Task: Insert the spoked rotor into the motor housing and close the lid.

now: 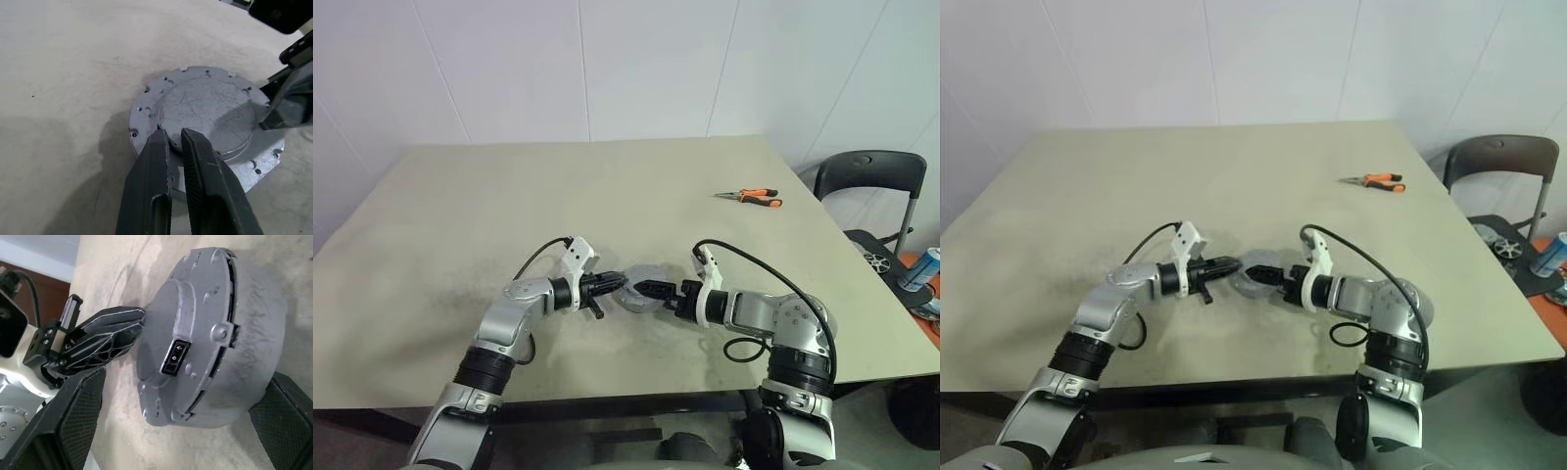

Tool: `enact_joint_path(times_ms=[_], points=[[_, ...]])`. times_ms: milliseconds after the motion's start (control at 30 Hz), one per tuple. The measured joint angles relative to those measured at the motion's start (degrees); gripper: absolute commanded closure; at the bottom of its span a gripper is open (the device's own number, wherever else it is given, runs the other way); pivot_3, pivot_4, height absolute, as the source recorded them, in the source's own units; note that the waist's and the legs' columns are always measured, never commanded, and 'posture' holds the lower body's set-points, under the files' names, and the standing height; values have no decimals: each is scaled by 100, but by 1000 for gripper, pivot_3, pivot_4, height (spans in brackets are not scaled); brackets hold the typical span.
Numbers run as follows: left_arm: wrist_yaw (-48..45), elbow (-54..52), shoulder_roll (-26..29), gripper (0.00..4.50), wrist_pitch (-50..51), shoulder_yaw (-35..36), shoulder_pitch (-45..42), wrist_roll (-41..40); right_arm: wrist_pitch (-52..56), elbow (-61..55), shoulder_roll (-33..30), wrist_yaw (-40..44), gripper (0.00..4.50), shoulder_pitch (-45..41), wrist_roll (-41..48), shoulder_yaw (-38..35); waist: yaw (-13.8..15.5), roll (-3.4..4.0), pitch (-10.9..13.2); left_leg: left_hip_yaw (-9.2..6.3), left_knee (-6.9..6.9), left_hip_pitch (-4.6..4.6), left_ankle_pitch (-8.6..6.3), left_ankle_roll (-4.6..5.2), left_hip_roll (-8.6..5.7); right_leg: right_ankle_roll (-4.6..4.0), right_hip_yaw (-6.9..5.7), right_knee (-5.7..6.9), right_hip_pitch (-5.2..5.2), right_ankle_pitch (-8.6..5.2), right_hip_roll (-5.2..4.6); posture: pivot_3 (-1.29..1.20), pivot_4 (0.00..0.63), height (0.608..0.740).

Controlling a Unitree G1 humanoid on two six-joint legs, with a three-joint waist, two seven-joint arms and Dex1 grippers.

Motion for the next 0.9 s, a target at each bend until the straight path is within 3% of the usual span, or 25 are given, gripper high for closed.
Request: enact_joint_path(times_ms=[133, 367, 900], points=[[-6, 16, -6, 4029, -9, -10, -1, -1, -430, 125, 27, -91, 205, -2, -145, 64, -5, 1, 0, 0, 2, 2, 0, 0, 0, 0, 0, 0, 4, 0, 0, 0, 0, 740], [-4, 22, 72, 4029, -6, 14, -1, 2, -970, 181, 108, -115, 2125, 45, -168, 68, 9, 7, -6, -1, 3, 5, 0, 1, 0, 2, 0, 0, 8, 1, 0, 0, 0, 740], [93, 57, 182, 4029, 307, 219, 9, 50, -1248, 470, 126, 22, 2176, 99, 20, 120, -32, 15, -6, 0, 3, 3, 0, 2, 0, 7, 0, 0, 6, 4, -1, 0, 0, 740]])
